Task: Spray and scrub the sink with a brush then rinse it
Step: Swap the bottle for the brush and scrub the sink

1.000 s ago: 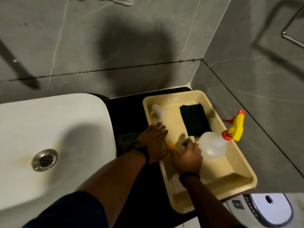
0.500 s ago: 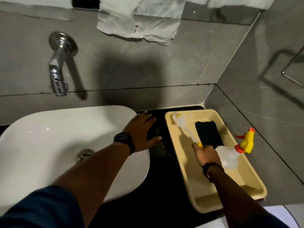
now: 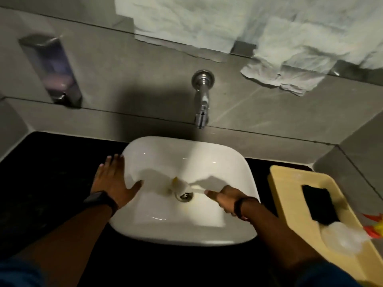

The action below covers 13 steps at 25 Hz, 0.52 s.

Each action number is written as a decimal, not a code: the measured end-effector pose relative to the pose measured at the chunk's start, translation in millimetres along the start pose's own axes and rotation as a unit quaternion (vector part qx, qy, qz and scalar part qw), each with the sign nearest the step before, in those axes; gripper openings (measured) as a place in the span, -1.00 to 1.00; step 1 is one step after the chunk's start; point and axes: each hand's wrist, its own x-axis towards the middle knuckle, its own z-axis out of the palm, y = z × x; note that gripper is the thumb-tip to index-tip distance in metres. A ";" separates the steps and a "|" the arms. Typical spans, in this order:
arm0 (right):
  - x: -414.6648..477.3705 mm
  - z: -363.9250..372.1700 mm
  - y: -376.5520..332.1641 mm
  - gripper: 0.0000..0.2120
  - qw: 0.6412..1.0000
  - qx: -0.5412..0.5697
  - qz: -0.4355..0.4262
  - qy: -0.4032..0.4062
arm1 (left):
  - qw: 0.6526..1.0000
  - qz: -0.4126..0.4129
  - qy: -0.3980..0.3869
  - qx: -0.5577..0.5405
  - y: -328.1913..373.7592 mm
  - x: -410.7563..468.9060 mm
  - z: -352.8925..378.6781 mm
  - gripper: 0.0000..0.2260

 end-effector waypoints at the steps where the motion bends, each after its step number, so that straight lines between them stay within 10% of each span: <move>1: 1.5 13.3 -13.3 -0.51 1.000 -0.006 0.007 -0.012 | 1.000 0.001 -0.023 -0.007 -6.2 -1.4 6.2 -0.07; 13: 15.7 10.8 -18.8 -0.54 0.981 0.039 0.145 0.126 | 0.986 0.168 0.000 -0.008 -7.3 -3.0 21.9 -0.20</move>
